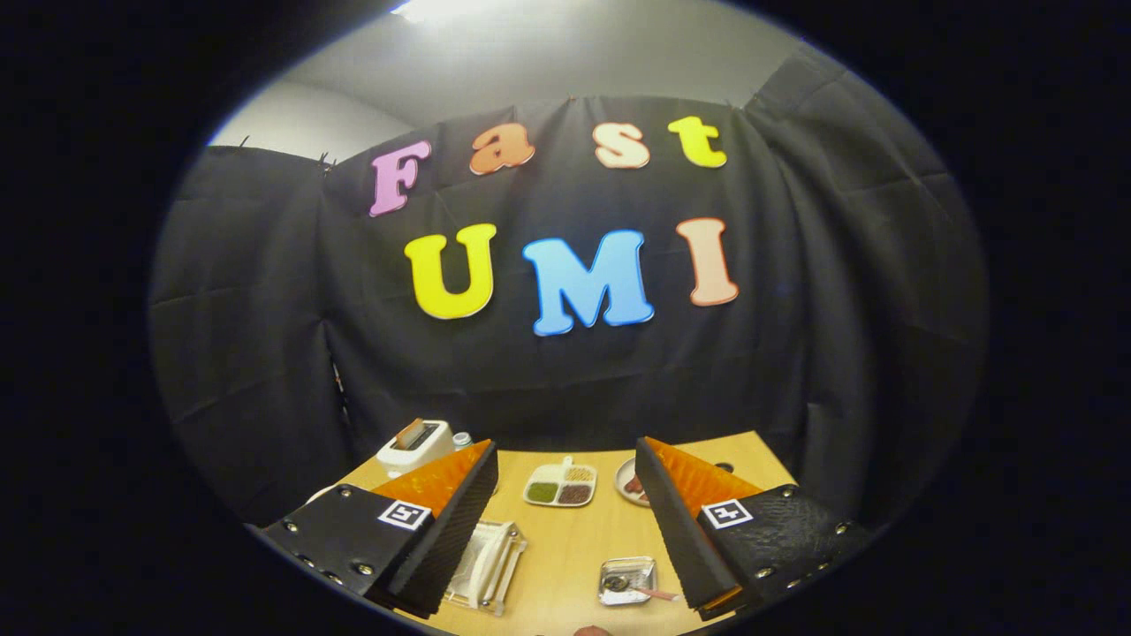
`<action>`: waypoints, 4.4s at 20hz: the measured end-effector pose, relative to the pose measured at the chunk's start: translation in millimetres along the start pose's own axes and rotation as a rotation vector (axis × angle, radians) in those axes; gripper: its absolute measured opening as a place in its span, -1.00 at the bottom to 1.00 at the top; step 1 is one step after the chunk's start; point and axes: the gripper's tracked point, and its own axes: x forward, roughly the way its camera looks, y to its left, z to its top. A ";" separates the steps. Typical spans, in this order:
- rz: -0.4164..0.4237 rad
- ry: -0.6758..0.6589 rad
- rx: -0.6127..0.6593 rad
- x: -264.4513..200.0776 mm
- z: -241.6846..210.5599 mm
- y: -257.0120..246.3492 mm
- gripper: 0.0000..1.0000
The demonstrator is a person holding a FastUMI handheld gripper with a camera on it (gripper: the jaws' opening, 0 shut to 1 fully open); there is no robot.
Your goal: Take the plate from the dish rack, then take the spoon from the basket and place it into the plate.
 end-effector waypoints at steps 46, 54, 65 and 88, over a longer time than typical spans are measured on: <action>-0.260 0.729 -0.006 83.5 -155.8 108.4 -0.37; -0.135 0.695 0.070 13.0 -127.9 68.7 -0.37; -0.074 0.662 0.163 -62.7 -163.0 -12.2 -0.37; 0.097 0.773 0.331 -77.6 -332.2 -30.0 -0.37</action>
